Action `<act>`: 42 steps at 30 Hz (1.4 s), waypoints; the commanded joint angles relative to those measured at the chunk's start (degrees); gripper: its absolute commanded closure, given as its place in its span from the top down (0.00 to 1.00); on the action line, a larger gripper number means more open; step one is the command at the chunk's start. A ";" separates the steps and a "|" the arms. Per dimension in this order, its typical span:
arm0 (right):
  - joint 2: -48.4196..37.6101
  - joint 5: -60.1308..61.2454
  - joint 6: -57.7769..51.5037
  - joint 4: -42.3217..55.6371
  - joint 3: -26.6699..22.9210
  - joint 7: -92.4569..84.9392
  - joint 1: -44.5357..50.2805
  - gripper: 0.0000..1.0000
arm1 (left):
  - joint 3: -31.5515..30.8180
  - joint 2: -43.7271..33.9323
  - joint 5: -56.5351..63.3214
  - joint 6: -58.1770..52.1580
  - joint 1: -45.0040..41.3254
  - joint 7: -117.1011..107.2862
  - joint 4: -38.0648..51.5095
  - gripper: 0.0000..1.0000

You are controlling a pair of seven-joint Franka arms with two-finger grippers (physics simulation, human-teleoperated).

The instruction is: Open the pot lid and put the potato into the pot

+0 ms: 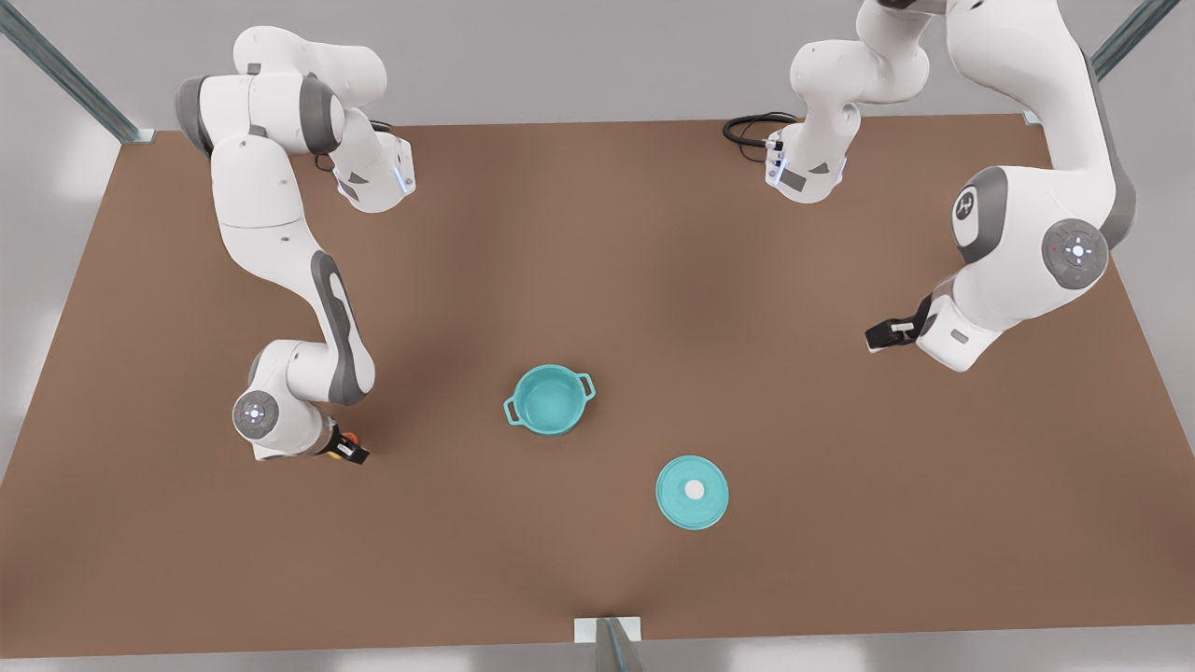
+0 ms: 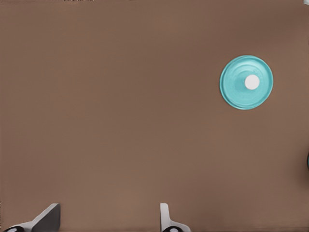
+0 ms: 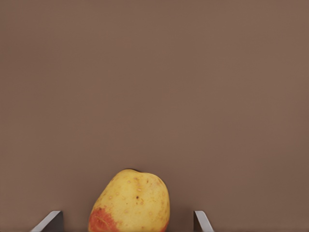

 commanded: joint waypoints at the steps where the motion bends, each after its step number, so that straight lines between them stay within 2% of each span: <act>1: -0.05 0.37 0.56 -0.04 0.00 0.05 0.06 0.91 | -0.01 -0.07 0.07 -0.18 -0.04 13.95 0.02 1.00; 2: -0.05 0.37 0.56 -0.04 0.00 0.22 -0.03 0.84 | -0.01 -0.07 0.07 -0.18 -0.04 13.95 0.02 1.00; 8: -0.14 0.55 0.56 -0.04 0.00 1.01 -0.03 0.66 | -0.01 -0.07 0.07 -0.09 -0.04 13.95 0.10 1.00; 11: -0.14 0.55 0.56 -0.04 0.00 1.01 -0.03 0.60 | -0.01 0.02 0.07 0.08 -0.04 13.95 0.10 1.00; 21: -4.00 0.55 -0.58 -1.27 0.09 1.36 0.06 0.59 | -0.01 -0.16 0.07 -0.01 -0.04 13.95 0.10 1.00; 27: -6.20 0.55 -0.58 -1.79 3.51 3.82 0.68 0.59 | 0.08 0.02 -0.11 0.34 -0.04 13.78 0.10 1.00; 34: -8.75 0.63 -0.58 -3.46 5.27 6.29 2.44 0.59 | 0.17 -0.34 -0.02 -0.01 -0.04 13.78 0.10 1.00; 42: -12.09 2.65 -0.58 -5.93 5.62 11.29 9.20 0.59 | 0.08 -0.16 -0.02 0.17 -0.13 13.78 0.10 1.00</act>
